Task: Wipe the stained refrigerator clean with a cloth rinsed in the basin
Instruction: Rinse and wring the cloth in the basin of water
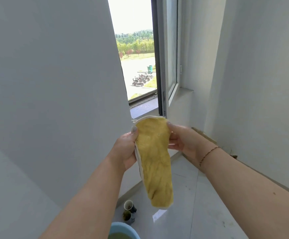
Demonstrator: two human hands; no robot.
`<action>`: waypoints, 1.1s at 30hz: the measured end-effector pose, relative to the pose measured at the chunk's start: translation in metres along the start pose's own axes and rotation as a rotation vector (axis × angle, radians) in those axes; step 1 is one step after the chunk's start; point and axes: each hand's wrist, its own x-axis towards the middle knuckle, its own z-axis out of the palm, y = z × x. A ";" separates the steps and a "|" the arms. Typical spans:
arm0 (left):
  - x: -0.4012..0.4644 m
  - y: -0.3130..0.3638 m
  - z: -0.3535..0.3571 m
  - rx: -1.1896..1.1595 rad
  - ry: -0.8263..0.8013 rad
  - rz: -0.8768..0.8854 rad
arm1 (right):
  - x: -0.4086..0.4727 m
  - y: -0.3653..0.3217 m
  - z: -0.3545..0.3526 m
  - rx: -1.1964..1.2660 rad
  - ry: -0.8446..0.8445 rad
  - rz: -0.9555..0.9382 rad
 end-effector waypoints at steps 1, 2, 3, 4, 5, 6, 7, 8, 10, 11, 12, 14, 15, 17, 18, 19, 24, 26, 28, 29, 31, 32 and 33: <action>-0.001 0.000 0.004 -0.008 -0.001 -0.017 | -0.008 0.005 -0.001 -0.047 -0.043 0.078; -0.003 0.001 0.007 -0.016 0.008 -0.034 | -0.015 0.011 -0.003 -0.058 -0.073 0.111; -0.004 0.001 0.009 -0.036 0.008 -0.054 | -0.020 0.016 -0.005 -0.021 -0.077 0.097; -0.008 0.000 0.011 -0.066 -0.017 -0.090 | -0.024 0.019 -0.008 0.046 -0.060 0.054; -0.013 -0.001 0.012 -0.057 -0.072 -0.132 | -0.028 0.021 -0.010 0.122 -0.032 0.009; -0.017 -0.004 0.014 -0.010 -0.162 -0.162 | -0.032 0.021 -0.012 0.179 -0.002 -0.030; -0.020 -0.011 0.016 0.097 -0.244 -0.185 | -0.037 0.020 -0.014 0.213 0.029 -0.056; -0.023 -0.019 0.019 0.188 -0.298 -0.206 | -0.042 0.020 -0.016 0.216 0.057 -0.069; -0.022 -0.038 0.028 0.261 -0.184 -0.232 | -0.053 0.018 -0.021 0.064 0.149 -0.097; -0.024 -0.043 0.036 0.272 -0.112 -0.201 | -0.062 0.015 -0.025 -0.077 0.215 -0.119; -0.023 -0.046 0.041 0.277 -0.053 -0.166 | -0.069 0.012 -0.030 -0.212 0.273 -0.153; -0.020 -0.048 0.054 0.308 -0.038 -0.103 | -0.085 0.009 -0.044 -0.426 0.376 -0.226; -0.021 -0.047 0.060 0.340 -0.060 -0.060 | -0.093 0.007 -0.050 -0.513 0.418 -0.241; -0.027 -0.045 0.080 0.449 -0.113 0.040 | -0.110 0.006 -0.064 -0.605 0.525 -0.218; -0.031 -0.045 0.094 0.486 -0.138 0.083 | -0.120 0.006 -0.073 -0.581 0.586 -0.182; -0.034 -0.045 0.104 0.495 -0.140 0.116 | -0.127 0.005 -0.078 -0.513 0.619 -0.132; -0.043 -0.045 0.158 0.442 -0.323 0.072 | -0.189 0.006 -0.114 -0.415 0.441 -0.046; -0.043 -0.046 0.177 0.543 -0.472 0.050 | -0.209 0.005 -0.127 -0.637 0.471 -0.050; -0.043 -0.051 0.200 0.778 -0.565 0.114 | -0.229 0.002 -0.141 -0.867 0.578 -0.069; -0.043 -0.054 0.212 0.888 -0.586 0.171 | -0.238 -0.001 -0.146 -0.950 0.625 -0.070; -0.045 -0.059 0.241 1.045 -0.626 0.314 | -0.260 -0.009 -0.161 -1.036 0.697 -0.074; -0.047 -0.060 0.256 1.092 -0.652 0.382 | -0.271 -0.011 -0.172 -1.027 0.718 -0.078; -0.049 -0.060 0.271 1.107 -0.688 0.432 | -0.285 -0.014 -0.182 -0.959 0.739 -0.089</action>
